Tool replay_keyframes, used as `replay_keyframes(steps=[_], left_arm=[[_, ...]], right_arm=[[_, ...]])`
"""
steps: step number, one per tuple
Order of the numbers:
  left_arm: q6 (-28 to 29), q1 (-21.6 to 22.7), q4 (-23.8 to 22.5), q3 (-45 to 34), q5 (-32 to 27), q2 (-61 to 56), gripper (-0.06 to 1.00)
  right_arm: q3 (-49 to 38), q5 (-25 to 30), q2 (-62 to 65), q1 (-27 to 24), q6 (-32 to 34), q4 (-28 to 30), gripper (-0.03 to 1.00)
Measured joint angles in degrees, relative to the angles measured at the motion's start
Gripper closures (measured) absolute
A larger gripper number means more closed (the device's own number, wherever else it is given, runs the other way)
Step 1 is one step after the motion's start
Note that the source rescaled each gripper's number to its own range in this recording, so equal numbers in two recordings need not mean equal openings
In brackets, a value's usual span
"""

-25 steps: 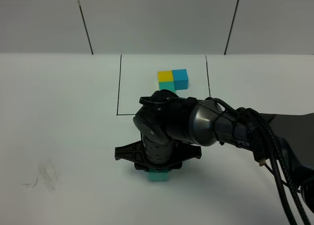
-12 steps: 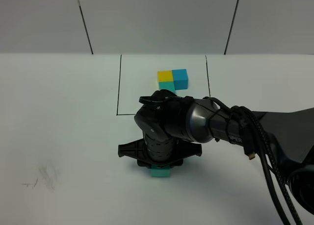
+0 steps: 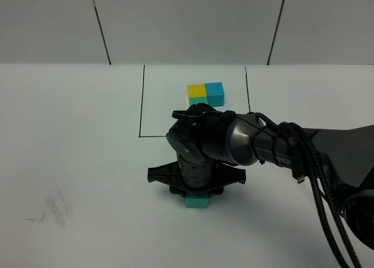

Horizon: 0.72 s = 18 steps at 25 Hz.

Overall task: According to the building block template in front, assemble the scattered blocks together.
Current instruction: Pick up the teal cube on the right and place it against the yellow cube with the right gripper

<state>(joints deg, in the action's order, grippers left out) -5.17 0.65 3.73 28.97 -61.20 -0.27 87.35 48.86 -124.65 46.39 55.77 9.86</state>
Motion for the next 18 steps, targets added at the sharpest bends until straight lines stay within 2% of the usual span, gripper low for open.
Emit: replay_keyframes(steps=[18], left_arm=[[0.0, 0.0, 0.0, 0.0, 0.0, 0.0, 0.27]], right_arm=[[0.0, -2.2, -0.6, 0.0, 0.1, 1.3, 0.96]])
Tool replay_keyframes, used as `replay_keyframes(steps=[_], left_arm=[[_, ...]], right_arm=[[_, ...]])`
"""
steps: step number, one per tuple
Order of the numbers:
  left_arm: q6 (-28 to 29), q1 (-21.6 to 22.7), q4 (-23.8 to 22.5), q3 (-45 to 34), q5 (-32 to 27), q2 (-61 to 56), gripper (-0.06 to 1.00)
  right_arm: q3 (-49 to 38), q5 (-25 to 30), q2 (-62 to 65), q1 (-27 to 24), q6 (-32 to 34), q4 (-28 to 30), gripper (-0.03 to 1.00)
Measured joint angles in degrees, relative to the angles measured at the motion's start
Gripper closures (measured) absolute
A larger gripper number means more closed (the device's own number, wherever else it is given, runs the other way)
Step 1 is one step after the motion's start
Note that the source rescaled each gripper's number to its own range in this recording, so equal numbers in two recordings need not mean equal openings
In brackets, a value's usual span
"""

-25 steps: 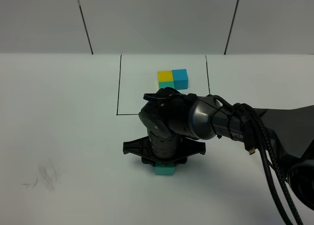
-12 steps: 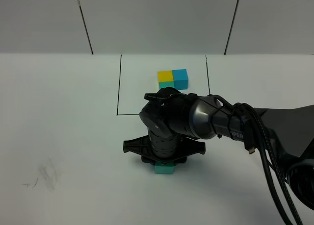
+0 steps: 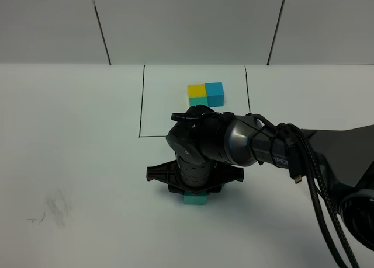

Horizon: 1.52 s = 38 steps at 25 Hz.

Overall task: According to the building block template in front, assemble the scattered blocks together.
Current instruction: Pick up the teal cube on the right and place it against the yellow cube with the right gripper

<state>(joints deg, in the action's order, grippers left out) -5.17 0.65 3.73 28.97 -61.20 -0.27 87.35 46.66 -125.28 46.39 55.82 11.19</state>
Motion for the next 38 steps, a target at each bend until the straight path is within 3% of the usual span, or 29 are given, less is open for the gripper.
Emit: replay_keyframes(steps=[38], left_arm=[[-0.1, 0.0, 0.0, 0.0, 0.0, 0.0, 0.27]], right_arm=[[0.5, -0.2, -1.4, 0.0, 0.0, -0.5, 0.94]])
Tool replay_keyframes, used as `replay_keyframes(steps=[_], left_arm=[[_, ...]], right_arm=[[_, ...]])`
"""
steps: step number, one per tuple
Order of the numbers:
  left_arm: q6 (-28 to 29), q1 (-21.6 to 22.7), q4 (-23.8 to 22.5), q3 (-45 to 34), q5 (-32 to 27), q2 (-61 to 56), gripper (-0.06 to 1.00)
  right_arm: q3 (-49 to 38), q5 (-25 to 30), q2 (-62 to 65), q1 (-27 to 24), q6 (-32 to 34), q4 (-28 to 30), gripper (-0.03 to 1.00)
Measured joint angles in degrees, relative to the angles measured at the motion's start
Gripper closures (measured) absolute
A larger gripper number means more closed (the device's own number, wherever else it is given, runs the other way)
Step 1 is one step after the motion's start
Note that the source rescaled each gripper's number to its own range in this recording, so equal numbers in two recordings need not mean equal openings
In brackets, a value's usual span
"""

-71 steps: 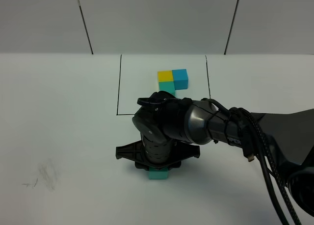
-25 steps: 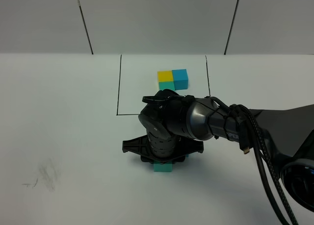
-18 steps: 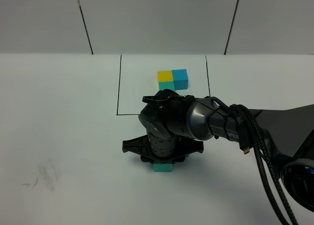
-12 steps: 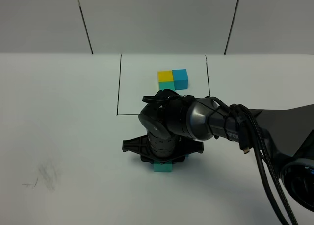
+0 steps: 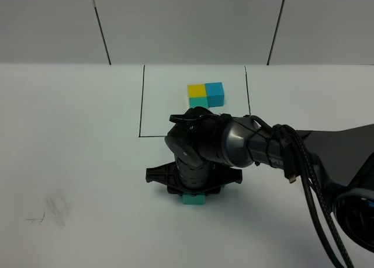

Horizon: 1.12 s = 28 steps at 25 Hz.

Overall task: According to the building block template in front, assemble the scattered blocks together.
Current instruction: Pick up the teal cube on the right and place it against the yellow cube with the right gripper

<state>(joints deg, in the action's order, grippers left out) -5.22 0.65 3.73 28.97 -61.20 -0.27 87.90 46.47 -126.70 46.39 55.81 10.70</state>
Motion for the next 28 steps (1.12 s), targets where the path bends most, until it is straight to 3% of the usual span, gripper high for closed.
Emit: replay_keyframes(steps=[6, 10, 15, 22, 25, 28], left_arm=[[0.0, 0.0, 0.0, 0.0, 0.0, 0.0, 0.27], [0.0, 0.0, 0.0, 0.0, 0.0, 0.0, 0.27], [0.0, 0.0, 0.0, 0.0, 0.0, 0.0, 0.27], [0.0, 0.0, 0.0, 0.0, 0.0, 0.0, 0.27], [0.0, 0.0, 0.0, 0.0, 0.0, 0.0, 0.27], [0.0, 0.0, 0.0, 0.0, 0.0, 0.0, 0.27]], right_arm=[[0.0, 0.4, -0.5, 0.0, 0.0, -1.0, 0.92], [0.5, 1.6, -0.5, 0.0, -0.7, -1.1, 0.83], [4.1, 5.9, -0.5, 0.1, -2.5, -0.8, 0.60], [6.3, 8.7, 1.0, 0.1, -6.1, -2.2, 0.06], [6.3, 9.8, 3.3, 0.1, -6.9, -3.6, -0.02], [6.3, 11.3, 6.3, 0.1, -6.9, -4.8, -0.03]])
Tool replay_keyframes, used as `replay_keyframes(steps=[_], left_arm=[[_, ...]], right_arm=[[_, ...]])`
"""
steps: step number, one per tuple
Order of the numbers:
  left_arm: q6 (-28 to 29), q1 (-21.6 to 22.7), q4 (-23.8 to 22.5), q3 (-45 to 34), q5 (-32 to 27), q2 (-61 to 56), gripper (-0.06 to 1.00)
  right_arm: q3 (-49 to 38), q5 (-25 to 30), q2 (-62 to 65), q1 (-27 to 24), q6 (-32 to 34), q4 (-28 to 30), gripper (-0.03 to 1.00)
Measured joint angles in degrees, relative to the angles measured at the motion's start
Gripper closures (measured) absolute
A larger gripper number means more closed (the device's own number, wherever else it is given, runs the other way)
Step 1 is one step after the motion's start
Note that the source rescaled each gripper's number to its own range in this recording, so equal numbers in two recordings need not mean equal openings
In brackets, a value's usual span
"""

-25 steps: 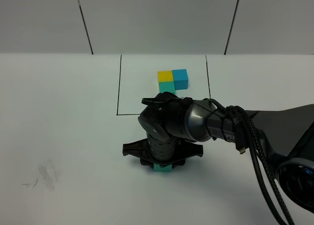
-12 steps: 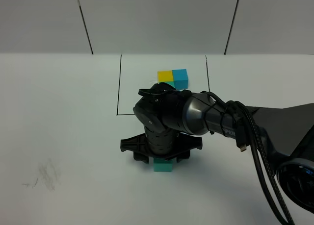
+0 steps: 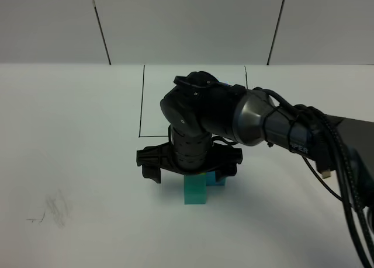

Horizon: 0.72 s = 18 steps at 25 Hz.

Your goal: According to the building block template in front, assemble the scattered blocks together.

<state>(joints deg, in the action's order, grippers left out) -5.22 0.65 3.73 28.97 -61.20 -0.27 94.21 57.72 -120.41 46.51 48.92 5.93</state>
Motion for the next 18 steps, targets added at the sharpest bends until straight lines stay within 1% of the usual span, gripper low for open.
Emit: replay_keyframes(steps=[2, 4, 8, 9, 11, 12, 14, 15, 18], left_arm=[[0.0, 0.0, 0.0, 0.0, 0.0, 0.0, 0.27], [0.0, 0.0, 0.0, 0.0, 0.0, 0.0, 0.27], [0.0, 0.0, 0.0, 0.0, 0.0, 0.0, 0.27], [0.0, 0.0, 0.0, 0.0, 0.0, 0.0, 0.27], [0.0, 0.0, 0.0, 0.0, 0.0, 0.0, 0.27], [0.0, 0.0, 0.0, 0.0, 0.0, 0.0, 0.27], [0.0, 0.0, 0.0, 0.0, 0.0, 0.0, 0.27], [0.0, 0.0, 0.0, 0.0, 0.0, 0.0, 0.27], [0.0, 0.0, 0.0, 0.0, 0.0, 0.0, 0.27]], right_arm=[[0.0, 0.8, 2.2, 0.0, 0.0, -0.1, -0.03], [0.0, 2.5, 4.8, 0.0, -0.1, 2.2, -0.03], [0.0, 6.8, 10.1, -0.2, -0.1, 14.4, -0.03], [0.0, 7.6, 11.3, -0.7, -0.6, 17.5, -0.03], [0.0, 8.1, 14.3, -2.4, -2.9, 21.7, -0.03], [0.0, 8.0, 15.6, -3.9, -4.9, 23.3, -0.03], [0.0, 7.4, 18.6, -8.0, -10.0, 24.8, -0.03], [0.0, 6.8, 20.1, -10.1, -12.6, 25.0, -0.03], [0.0, 4.7, 23.7, -18.6, -23.0, 24.2, -0.03]])
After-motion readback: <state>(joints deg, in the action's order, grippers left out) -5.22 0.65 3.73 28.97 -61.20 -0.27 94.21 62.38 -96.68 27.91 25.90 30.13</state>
